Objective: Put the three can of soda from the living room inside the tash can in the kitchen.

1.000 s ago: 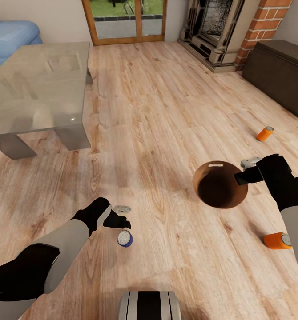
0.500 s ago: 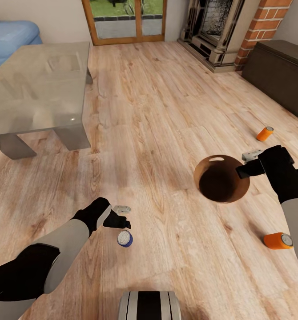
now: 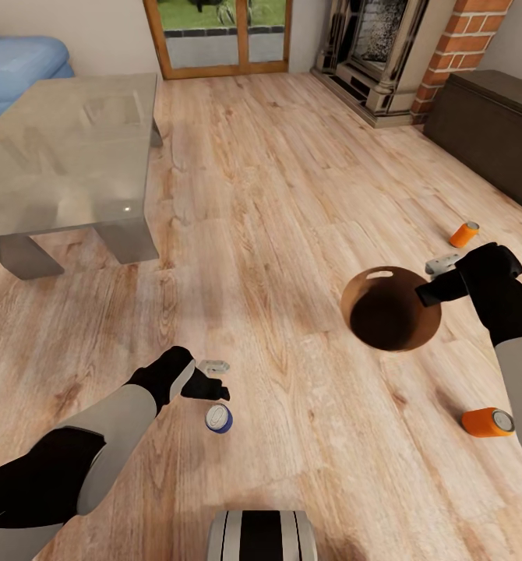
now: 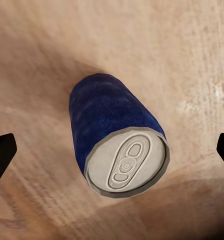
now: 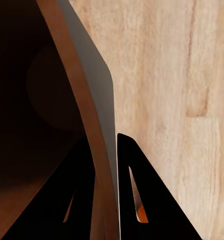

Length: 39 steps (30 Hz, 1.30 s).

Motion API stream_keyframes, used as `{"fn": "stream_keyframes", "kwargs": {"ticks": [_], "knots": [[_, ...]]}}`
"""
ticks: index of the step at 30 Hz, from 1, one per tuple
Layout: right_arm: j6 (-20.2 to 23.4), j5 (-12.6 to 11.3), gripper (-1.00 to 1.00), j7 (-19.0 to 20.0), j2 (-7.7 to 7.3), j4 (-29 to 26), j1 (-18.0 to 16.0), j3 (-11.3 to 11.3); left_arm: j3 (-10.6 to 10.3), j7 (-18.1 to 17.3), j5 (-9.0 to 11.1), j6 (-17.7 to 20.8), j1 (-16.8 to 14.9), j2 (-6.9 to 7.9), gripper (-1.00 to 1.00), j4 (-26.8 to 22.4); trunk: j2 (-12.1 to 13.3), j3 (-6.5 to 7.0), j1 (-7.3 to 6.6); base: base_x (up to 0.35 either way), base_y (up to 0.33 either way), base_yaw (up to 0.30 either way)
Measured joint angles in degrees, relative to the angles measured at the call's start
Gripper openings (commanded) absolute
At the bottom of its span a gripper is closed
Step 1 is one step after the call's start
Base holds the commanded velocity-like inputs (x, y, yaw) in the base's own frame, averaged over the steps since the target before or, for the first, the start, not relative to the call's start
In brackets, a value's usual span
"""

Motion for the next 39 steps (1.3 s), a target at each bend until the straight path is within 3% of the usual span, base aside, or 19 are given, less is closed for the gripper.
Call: {"fn": "stream_keyframes", "kwargs": {"ticks": [19, 28, 39], "knots": [[0.16, 0.18, -1.0, 0.41, -0.2, 0.0, -1.88, 0.0, -0.01, -0.04, -0.11, -0.9, 0.04, -0.01, 1.0, 0.06, 0.0, 0.0, 0.0, 0.0, 0.0, 0.0], [0.16, 0.24, -1.0, 0.49, -0.29, 0.01, -1.9, -0.06, -0.05, -0.09, -0.17, -0.9, 0.01, -0.14, 1.0, 0.06, -0.11, -1.99, 0.25, 0.0, 0.0, 0.0], [0.15, 0.22, -1.0, 0.5, -0.29, 0.0, -1.92, -0.08, -0.04, -0.04, -0.13, -0.91, 0.02, -0.27, 1.0, 0.06, -0.12, -2.0, 0.24, 0.0, 0.0, 0.0]]}}
